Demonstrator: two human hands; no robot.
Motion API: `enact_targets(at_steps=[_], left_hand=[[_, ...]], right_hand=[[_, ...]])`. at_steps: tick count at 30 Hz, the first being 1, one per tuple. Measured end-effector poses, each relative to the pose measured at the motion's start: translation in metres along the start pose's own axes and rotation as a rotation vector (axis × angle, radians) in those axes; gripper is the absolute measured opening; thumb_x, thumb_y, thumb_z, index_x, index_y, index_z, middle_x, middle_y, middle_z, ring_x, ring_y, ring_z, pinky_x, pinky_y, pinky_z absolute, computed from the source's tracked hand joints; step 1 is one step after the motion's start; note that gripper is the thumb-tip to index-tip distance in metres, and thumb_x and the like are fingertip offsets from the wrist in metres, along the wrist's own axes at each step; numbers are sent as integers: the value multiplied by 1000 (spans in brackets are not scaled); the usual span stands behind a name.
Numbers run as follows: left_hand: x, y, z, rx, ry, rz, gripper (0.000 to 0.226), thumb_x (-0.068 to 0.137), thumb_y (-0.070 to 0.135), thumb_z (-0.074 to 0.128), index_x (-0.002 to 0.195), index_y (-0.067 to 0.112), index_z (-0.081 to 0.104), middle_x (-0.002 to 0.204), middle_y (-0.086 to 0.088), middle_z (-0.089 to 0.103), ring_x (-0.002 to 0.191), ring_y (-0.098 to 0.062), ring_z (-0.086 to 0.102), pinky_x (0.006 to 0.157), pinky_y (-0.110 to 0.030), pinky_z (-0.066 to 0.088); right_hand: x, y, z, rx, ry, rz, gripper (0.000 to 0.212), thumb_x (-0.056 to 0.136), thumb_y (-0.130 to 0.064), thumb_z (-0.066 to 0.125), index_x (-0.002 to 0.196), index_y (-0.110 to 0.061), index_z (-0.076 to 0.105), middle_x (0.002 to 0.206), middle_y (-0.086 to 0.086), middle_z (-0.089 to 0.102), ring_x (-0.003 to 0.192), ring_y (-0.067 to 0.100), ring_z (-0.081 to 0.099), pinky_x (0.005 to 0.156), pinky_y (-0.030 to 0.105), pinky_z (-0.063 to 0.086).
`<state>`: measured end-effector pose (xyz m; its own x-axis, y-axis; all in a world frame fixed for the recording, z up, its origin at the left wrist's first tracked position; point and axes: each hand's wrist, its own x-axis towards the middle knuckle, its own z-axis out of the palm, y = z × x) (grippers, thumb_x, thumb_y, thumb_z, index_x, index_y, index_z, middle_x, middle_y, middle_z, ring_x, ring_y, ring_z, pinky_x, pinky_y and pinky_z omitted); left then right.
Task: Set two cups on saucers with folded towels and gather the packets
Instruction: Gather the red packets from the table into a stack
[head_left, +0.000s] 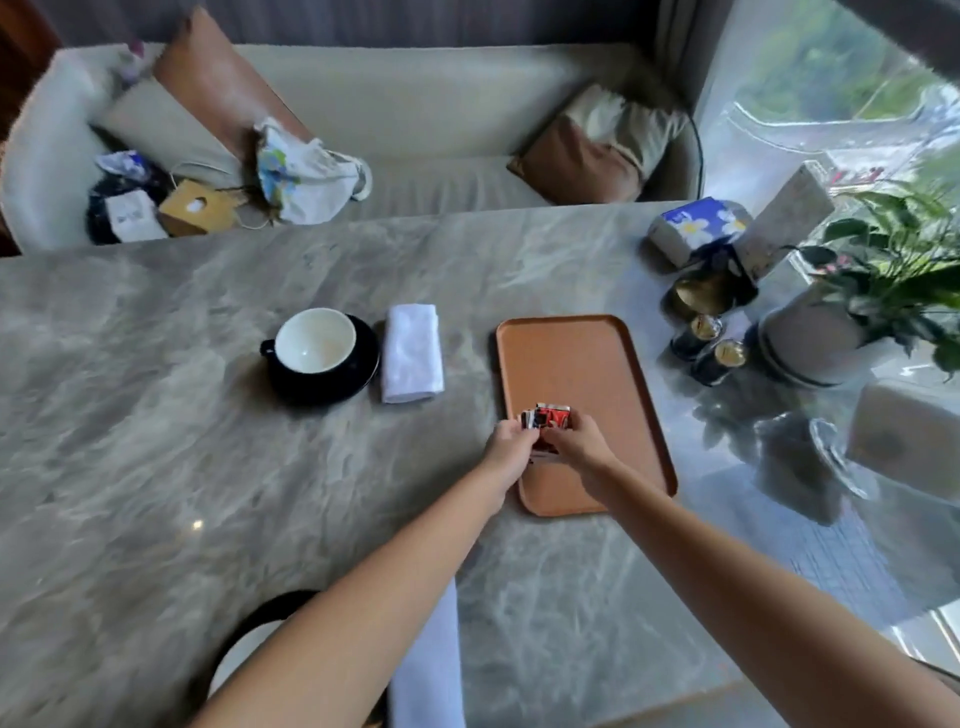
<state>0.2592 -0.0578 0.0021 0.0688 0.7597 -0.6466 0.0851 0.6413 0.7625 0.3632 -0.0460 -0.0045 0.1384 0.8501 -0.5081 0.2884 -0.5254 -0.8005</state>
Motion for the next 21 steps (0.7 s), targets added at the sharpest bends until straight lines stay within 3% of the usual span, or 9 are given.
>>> enact_targets(at_steps=[2,4,7,8,12,16,21], left_hand=[[16,11,11,15,-22,-41,23,97,27,39,101,16,57,109,-9,60,97,-18,53,78,-30,39],[32,20,17,33,-29,-95,36,98,39,34,117,16,54,121,-7,59,107,-20,52,89,-33,38],[52,33,25,36,-31,-163,50,97,49,29,127,16,50,129,-7,57,115,-21,51,94,-33,38],[58,37,27,31,-22,-178,52,96,51,28,128,17,51,130,-8,57,117,-22,52,95,-33,38],[72,45,31,7,35,-225,61,94,57,25,133,17,49,135,-8,54,124,-24,49,106,-36,35],[73,44,32,62,120,-245,69,91,64,22,134,16,48,138,-8,51,126,-26,46,109,-42,34],[68,42,28,48,118,-224,67,92,62,21,138,18,41,143,-8,46,130,-26,41,111,-45,32]], right_hand=[[19,-6,-11,36,-16,36,30,85,7,39,105,-3,60,93,17,61,72,23,63,60,34,60],[37,-10,-16,54,-23,79,32,86,6,36,111,4,56,97,19,60,74,26,63,53,29,59],[58,-13,-20,5,-14,95,32,89,2,35,115,8,53,113,27,60,101,40,62,86,50,54],[64,-14,-21,-2,-17,90,32,91,-2,36,116,7,53,115,27,60,104,39,61,92,51,51],[73,-13,-22,-43,-7,29,34,100,-22,32,119,-2,51,106,8,56,100,24,54,91,39,42],[76,-2,-20,-40,58,-7,48,101,-31,31,142,-7,35,141,13,47,130,27,44,96,27,33],[76,3,-21,1,109,-28,45,101,-31,32,138,-7,40,135,13,52,121,24,50,89,26,36]])
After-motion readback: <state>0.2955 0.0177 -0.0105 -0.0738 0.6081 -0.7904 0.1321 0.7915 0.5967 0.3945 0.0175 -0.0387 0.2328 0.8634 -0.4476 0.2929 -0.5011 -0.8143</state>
